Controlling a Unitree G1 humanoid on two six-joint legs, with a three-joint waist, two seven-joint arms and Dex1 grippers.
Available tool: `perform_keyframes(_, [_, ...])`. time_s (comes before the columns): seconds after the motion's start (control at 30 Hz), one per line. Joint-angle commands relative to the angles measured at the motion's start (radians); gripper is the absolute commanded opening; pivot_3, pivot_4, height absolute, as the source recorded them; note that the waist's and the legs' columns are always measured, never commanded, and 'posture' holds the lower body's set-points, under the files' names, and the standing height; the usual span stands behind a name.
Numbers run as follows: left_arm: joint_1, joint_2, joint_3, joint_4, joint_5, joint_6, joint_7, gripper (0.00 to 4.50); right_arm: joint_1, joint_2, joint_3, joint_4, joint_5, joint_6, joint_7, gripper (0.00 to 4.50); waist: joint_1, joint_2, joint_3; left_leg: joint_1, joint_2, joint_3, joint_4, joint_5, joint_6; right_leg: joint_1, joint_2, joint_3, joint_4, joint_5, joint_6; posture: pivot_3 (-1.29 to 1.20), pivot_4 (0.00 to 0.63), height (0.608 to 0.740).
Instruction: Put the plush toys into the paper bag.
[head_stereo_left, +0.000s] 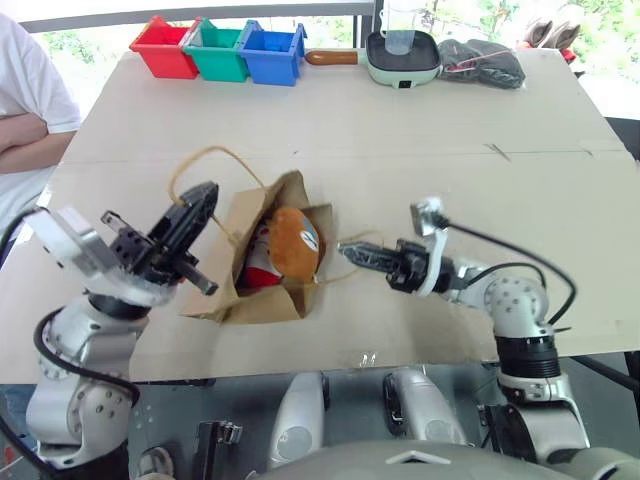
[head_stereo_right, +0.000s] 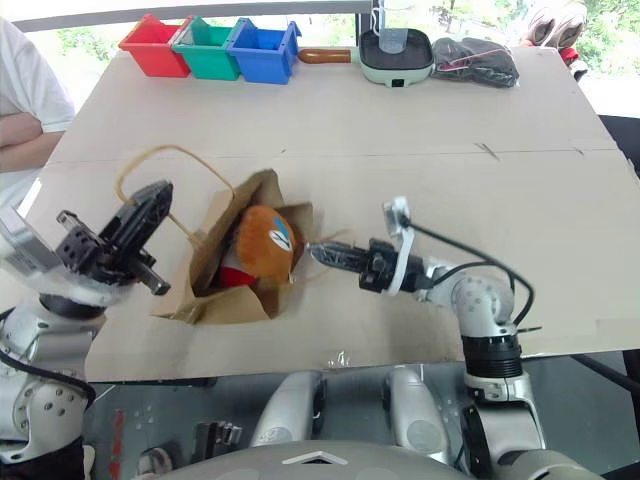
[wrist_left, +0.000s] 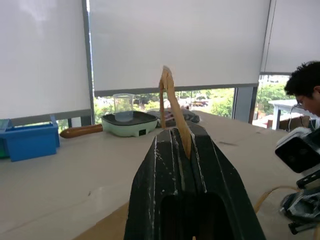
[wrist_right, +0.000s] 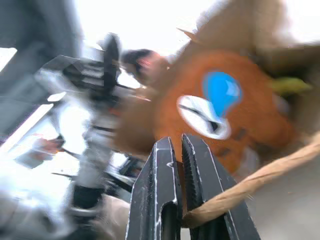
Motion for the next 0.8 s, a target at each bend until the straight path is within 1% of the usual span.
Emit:
perform_keyframes(0.03, [-0.117, 0.014, 0.022, 0.070, -0.070, 0.047, 0.071, 0.00, -0.137, -0.018, -0.062, -0.159, 0.204, 0.028, -0.102, 0.05, -0.001, 0.000, 0.000, 0.000, 0.000, 0.000, 0.000, 0.000, 0.000, 0.000, 0.000, 0.000, 0.000, 0.000, 0.000, 0.00, 0.150, 0.740])
perform_keyframes(0.13, [-0.249, 0.015, -0.005, 0.196, -0.055, 0.057, 0.061, 0.00, -0.172, -0.053, -0.065, -0.167, 0.221, 0.034, -0.194, 0.05, 0.001, -0.003, -0.002, 0.000, 0.000, -0.002, -0.001, 0.000, 0.000, 0.001, 0.000, -0.003, -0.001, 0.000, 0.000, 0.00, 0.150, 0.740])
perform_keyframes(0.2, [-0.290, 0.009, -0.049, 0.269, 0.010, 0.045, 0.039, 0.00, -0.128, -0.095, -0.076, -0.163, 0.206, 0.025, -0.229, 0.05, 0.006, -0.003, -0.002, -0.001, -0.001, -0.002, -0.001, 0.000, 0.000, 0.000, -0.001, -0.002, -0.001, 0.000, 0.000, 0.00, 0.150, 0.740])
perform_keyframes(0.23, [-0.316, -0.006, -0.071, 0.303, 0.032, 0.028, 0.018, 0.00, -0.112, -0.118, -0.097, -0.177, 0.227, 0.016, -0.249, 0.05, 0.004, -0.003, -0.002, -0.001, -0.001, -0.002, -0.001, 0.000, 0.000, 0.001, -0.001, -0.003, -0.001, 0.000, 0.000, 0.00, 0.150, 0.740])
perform_keyframes(0.33, [-0.401, -0.017, -0.144, 0.374, 0.061, 0.064, -0.004, 0.00, -0.138, -0.161, -0.176, -0.216, 0.378, -0.013, -0.381, 0.05, 0.005, -0.002, 0.000, -0.002, -0.002, 0.000, 0.000, 0.000, 0.000, 0.000, -0.002, -0.001, -0.001, 0.000, 0.000, 0.00, 0.150, 0.740])
perform_keyframes(0.37, [-0.431, -0.018, -0.167, 0.421, 0.082, 0.054, -0.039, 0.00, -0.131, -0.178, -0.182, -0.218, 0.377, -0.015, -0.397, 0.05, 0.006, -0.002, 0.000, -0.002, -0.002, 0.000, 0.000, 0.000, 0.000, 0.000, -0.002, -0.001, -0.001, 0.000, 0.000, 0.00, 0.150, 0.740])
perform_keyframes(0.4, [-0.437, -0.030, -0.189, 0.430, 0.101, 0.041, -0.055, 0.00, -0.105, -0.209, -0.196, -0.227, 0.388, -0.015, -0.399, 0.05, 0.004, -0.002, 0.000, -0.002, -0.002, -0.001, 0.000, 0.000, 0.000, 0.000, -0.002, -0.002, 0.000, 0.000, 0.000, 0.00, 0.150, 0.740])
perform_keyframes(0.47, [-0.474, -0.043, -0.209, 0.502, 0.119, 0.044, -0.076, 0.00, -0.080, -0.250, -0.198, -0.221, 0.372, -0.020, -0.424, 0.05, 0.003, -0.003, 0.000, -0.002, -0.002, -0.001, 0.000, 0.000, 0.000, 0.000, -0.002, -0.001, -0.001, 0.000, 0.000, 0.00, 0.150, 0.740])
perform_keyframes(0.5, [-0.482, -0.050, -0.237, 0.525, 0.164, 0.011, -0.093, 0.00, -0.067, -0.280, -0.204, -0.237, 0.373, -0.025, -0.423, 0.05, 0.002, -0.003, 0.000, -0.002, -0.002, 0.000, 0.000, 0.000, 0.000, 0.000, -0.002, -0.001, -0.001, 0.000, 0.000, 0.00, 0.150, 0.740])
perform_keyframes(0.57, [-0.547, -0.063, -0.252, 0.597, 0.159, 0.020, -0.145, 0.00, -0.111, -0.295, -0.189, -0.237, 0.384, -0.041, -0.475, 0.05, -0.003, -0.002, 0.000, -0.002, -0.002, 0.000, -0.001, 0.000, 0.000, 0.000, -0.001, -0.001, -0.001, 0.000, 0.000, 0.00, 0.150, 0.740])
perform_keyframes(0.6, [-0.583, -0.073, -0.265, 0.652, 0.178, 0.003, -0.168, 0.00, -0.118, -0.309, -0.175, -0.237, 0.358, -0.048, -0.482, 0.05, -0.004, -0.002, 0.000, -0.002, -0.001, 0.000, -0.001, 0.000, 0.000, -0.001, -0.001, 0.000, 0.000, 0.000, 0.000, 0.00, 0.150, 0.740])
perform_keyframes(0.67, [-0.636, -0.094, -0.297, 0.743, 0.234, -0.041, -0.203, 0.00, -0.104, -0.325, -0.175, -0.213, 0.355, -0.056, -0.486, 0.05, -0.001, -0.002, 0.000, -0.002, -0.001, 0.000, -0.001, 0.000, 0.000, -0.001, 0.000, 0.000, 0.001, 0.000, 0.000, 0.00, 0.150, 0.740])
perform_keyframes(0.73, [-0.679, -0.115, -0.305, 0.792, 0.253, -0.052, -0.211, 0.00, -0.090, -0.376, -0.144, -0.217, 0.277, -0.063, -0.456, 0.05, 0.001, -0.002, 0.000, -0.002, -0.001, -0.001, -0.001, 0.000, 0.000, 0.000, 0.000, -0.001, 0.000, 0.000, 0.000, 0.00, 0.150, 0.740])
perform_keyframes(0.8, [-0.698, -0.116, -0.313, 0.818, 0.272, -0.068, -0.245, 0.00, -0.106, -0.399, -0.129, -0.221, 0.258, -0.069, -0.441, 0.05, 0.002, -0.002, 0.000, -0.002, -0.001, 0.000, -0.001, 0.000, 0.000, 0.000, -0.001, 0.000, -0.001, 0.000, 0.000, 0.00, 0.150, 0.740])
